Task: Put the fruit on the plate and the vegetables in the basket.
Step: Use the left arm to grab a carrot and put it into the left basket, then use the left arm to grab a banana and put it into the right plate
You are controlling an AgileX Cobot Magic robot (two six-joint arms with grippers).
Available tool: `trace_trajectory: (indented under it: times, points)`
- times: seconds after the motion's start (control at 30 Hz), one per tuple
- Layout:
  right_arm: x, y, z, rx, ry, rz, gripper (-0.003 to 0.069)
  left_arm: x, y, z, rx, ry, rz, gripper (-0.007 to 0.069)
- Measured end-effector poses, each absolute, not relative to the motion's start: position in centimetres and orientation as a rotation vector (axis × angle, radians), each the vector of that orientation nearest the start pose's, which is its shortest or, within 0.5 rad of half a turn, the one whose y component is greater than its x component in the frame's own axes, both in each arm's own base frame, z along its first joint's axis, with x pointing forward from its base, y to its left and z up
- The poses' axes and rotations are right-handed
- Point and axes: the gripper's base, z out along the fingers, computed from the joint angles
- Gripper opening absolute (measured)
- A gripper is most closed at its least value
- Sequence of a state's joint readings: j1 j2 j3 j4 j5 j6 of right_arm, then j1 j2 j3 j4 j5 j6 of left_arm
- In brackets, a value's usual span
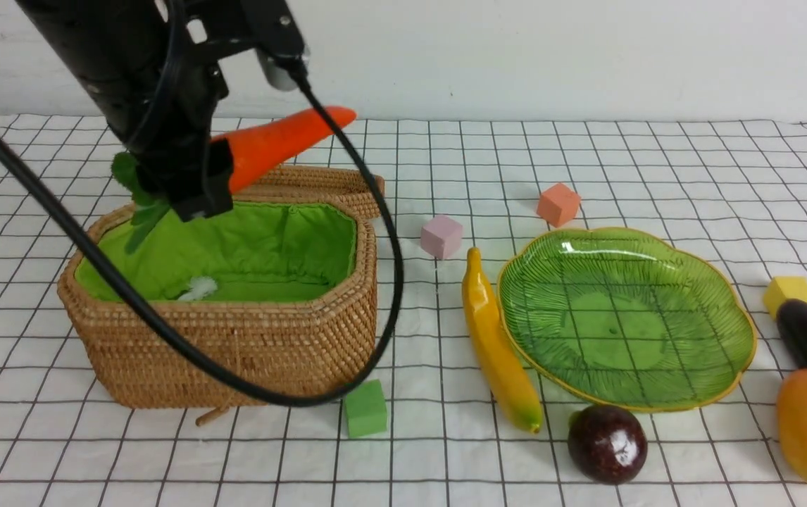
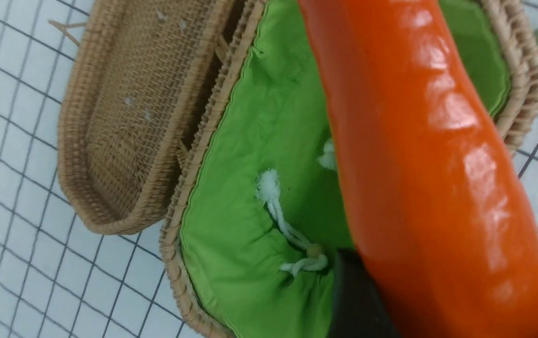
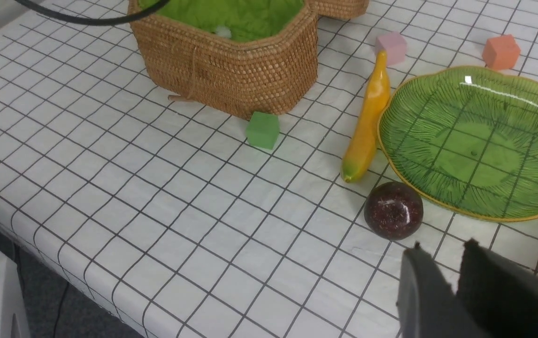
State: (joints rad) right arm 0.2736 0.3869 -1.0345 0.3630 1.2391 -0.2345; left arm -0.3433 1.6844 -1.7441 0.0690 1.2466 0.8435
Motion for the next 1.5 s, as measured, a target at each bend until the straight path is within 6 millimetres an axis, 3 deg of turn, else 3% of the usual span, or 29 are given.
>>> trace_trajectory:
  times: [0.23, 0.33, 0.43, 0.63, 0.73, 0.77, 0.8, 0.9, 0.97, 1.07, 1.13, 1.27, 1.3, 1.37, 1.43, 1.47, 1.5]
  points:
    - [-0.8, 2.9, 41.0, -0.618, 1.957, 0.441, 0.0149, 35.6, -10.4, 35.4, 1.528, 2.289, 0.214, 0.0409]
    - [-0.8, 2.9, 41.0, -0.618, 1.957, 0.441, 0.0151, 35.6, -10.2, 35.4, 1.529, 2.29, 0.226, 0.0463]
    - [-0.8, 2.9, 41.0, -0.618, 1.957, 0.44, 0.0151, 35.7, -10.1, 35.4, 1.536, 2.29, 0.256, 0.0565]
    - [-0.8, 2.9, 41.0, -0.619, 1.956, 0.44, 0.0154, 35.5, -10.0, 35.7, 1.527, 2.284, 0.249, 0.0566]
    - [-0.8, 2.9, 41.0, -0.619, 1.956, 0.44, 0.0155, 34.8, -11.7, 36.1, 1.358, 2.328, 0.013, 0.0424]
    - [-0.8, 2.9, 41.0, -0.619, 1.956, 0.44, 0.0155, 34.8, -11.8, 36.1, 1.348, 2.333, 0.009, 0.0411]
    - [-0.8, 2.9, 41.0, -0.619, 1.956, 0.44, 0.0156, 34.2, -13.6, 36.3, 1.256, 2.36, -0.123, 0.0295]
    - [-0.8, 2.9, 41.0, -0.618, 1.954, 0.44, 0.0159, 32.6, -17.8, 36.2, 1.127, 2.418, -0.31, 0.0059]
    - [-0.8, 2.9, 41.0, -0.618, 1.954, 0.44, 0.0159, 31.4, -20.7, 35.6, 1.028, 2.501, -0.411, -0.0008]
    - [-0.8, 2.9, 41.0, -0.618, 1.954, 0.44, 0.0162, 29.8, -25.0, 33.3, 0.937, 2.643, -0.491, -0.0012]
    - [-0.8, 2.9, 41.0, -0.618, 1.954, 0.44, 0.0162, 29.1, -27.2, 31.4, 0.963, 2.697, -0.481, 0.0006]
    - [-0.9, 2.9, 40.9, -0.62, 1.967, 0.443, 0.0165, 29.0, -29.9, 27.3, 0.989, 2.798, -0.454, 0.0172]
    - [-0.9, 2.9, 40.8, -0.619, 1.976, 0.446, 0.0167, 29.4, -30.3, 26.0, 0.949, 2.839, -0.456, 0.0256]
    - [-0.9, 2.9, 40.8, -0.619, 1.982, 0.448, 0.0169, 29.7, -30.6, 25.2, 0.899, 2.863, -0.457, 0.0318]
    - [-0.9, 2.9, 40.8, -0.613, 1.984, 0.451, 0.017, 30.6, -31.0, 24.0, 0.743, 2.882, -0.444, 0.0451]
    - [-0.9, 2.9, 40.8, -0.612, 1.985, 0.452, 0.0171, 30.7, -31.1, 23.9, 0.714, 2.88, -0.447, 0.0461]
    - [-0.9, 2.9, 40.8, -0.611, 1.985, 0.453, 0.0173, 31.3, -31.3, 23.3, 0.612, 2.866, -0.436, 0.0536]
